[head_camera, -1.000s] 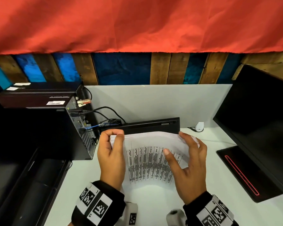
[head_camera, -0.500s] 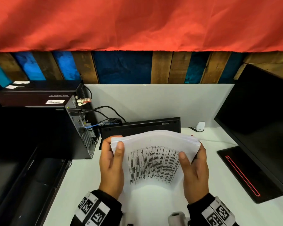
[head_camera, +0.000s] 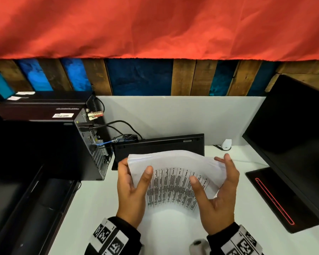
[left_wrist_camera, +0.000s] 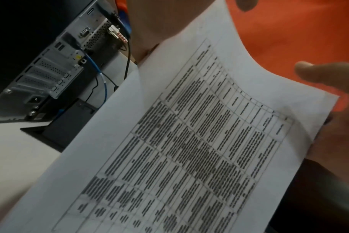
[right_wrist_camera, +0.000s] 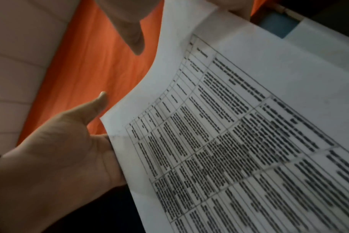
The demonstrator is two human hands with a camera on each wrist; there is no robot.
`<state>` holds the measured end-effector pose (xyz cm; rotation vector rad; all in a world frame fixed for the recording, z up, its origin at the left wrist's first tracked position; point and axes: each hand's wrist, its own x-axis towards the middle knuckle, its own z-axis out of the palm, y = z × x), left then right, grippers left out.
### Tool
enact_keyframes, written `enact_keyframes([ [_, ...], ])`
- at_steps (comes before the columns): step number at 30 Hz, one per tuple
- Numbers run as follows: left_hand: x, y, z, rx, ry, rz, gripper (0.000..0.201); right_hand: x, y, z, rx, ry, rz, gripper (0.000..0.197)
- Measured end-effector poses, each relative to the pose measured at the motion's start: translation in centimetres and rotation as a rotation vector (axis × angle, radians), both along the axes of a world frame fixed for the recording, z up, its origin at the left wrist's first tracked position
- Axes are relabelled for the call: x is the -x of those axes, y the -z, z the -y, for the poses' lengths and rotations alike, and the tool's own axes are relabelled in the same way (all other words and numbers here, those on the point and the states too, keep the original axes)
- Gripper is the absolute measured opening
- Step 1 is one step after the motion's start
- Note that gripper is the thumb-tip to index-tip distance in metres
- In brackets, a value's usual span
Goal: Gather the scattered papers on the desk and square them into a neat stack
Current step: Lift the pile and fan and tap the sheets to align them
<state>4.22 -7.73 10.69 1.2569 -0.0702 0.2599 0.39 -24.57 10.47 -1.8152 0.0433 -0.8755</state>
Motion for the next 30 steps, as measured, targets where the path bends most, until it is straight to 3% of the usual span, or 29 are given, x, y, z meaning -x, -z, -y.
enact_keyframes([
  [4,-0.1,-1.4,0.4,-0.307,-0.168,0.201,0.061,-0.1,-0.6,0.1,0.224,0.071,-0.025,0.051],
  [7,-0.4,-1.7,0.3,-0.528,-0.218,0.233,0.028,-0.2,-0.8,0.4,0.236,0.096,-0.088,0.038],
  [17,0.5,-0.6,0.3,-0.541,-0.198,0.246,0.021,0.1,-0.9,0.1,0.303,0.084,-0.08,0.042],
  [21,0.4,-0.3,-0.2,-0.515,-0.211,0.25,0.024,0.0,-0.8,0.8,0.263,0.103,-0.071,0.051],
  [30,0.3,0.5,-0.4,-0.507,-0.192,0.3,0.038,-0.1,-0.5,1.1,0.236,0.104,-0.127,0.051],
])
